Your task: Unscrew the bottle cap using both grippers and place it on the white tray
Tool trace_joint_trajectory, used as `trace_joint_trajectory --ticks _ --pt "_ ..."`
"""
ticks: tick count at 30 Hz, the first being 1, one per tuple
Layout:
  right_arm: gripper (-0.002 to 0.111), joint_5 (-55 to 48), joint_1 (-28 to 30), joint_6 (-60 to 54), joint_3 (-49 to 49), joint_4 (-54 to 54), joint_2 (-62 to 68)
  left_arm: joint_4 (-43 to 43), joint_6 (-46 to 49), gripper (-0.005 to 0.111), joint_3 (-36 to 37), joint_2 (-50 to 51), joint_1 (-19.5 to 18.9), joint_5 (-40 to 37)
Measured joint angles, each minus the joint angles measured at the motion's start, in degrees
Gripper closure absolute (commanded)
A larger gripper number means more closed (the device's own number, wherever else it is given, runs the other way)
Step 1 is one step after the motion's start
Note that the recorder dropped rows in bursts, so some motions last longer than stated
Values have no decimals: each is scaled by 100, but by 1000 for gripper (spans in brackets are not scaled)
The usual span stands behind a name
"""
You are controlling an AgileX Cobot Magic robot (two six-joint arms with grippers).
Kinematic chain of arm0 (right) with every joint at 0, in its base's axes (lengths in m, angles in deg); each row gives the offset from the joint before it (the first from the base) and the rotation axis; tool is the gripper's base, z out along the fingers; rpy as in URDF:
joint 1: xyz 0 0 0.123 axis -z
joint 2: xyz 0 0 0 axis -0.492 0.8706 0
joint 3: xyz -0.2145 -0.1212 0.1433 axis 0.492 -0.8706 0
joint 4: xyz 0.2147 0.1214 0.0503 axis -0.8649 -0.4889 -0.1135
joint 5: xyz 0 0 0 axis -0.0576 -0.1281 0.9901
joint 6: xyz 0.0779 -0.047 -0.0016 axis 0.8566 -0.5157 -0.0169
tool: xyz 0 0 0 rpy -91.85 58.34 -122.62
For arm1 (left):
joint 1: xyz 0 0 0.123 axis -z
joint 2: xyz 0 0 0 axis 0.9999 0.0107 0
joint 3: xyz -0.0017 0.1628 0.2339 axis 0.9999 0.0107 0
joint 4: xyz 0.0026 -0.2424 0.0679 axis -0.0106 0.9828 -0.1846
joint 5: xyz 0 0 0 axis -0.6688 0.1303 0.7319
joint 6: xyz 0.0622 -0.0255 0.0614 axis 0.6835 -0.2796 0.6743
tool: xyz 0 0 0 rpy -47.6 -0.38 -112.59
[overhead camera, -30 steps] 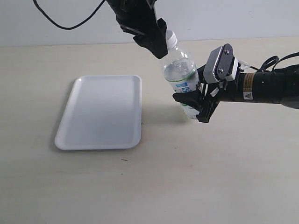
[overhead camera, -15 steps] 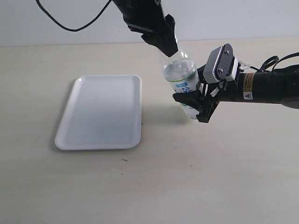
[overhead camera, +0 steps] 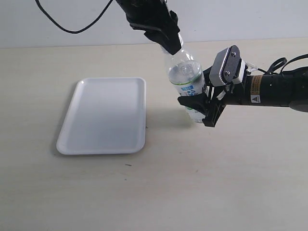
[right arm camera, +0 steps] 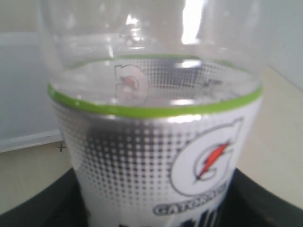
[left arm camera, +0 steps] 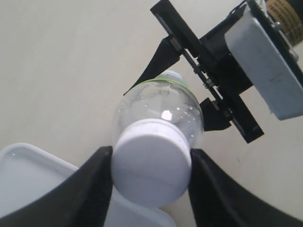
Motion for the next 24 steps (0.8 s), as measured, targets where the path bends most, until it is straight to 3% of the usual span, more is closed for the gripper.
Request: trace_joint_trajectory --ticks 7,15,24 --pt "108 0 0 0 0 0 0 59 -1346 107 0 0 0 14" --pt "108 -22 0 76 0 -98 0 -382 -4461 107 0 -11 246 372" --pt "108 -33 0 76 0 -110 0 -594 -6546 107 0 -11 320 423"
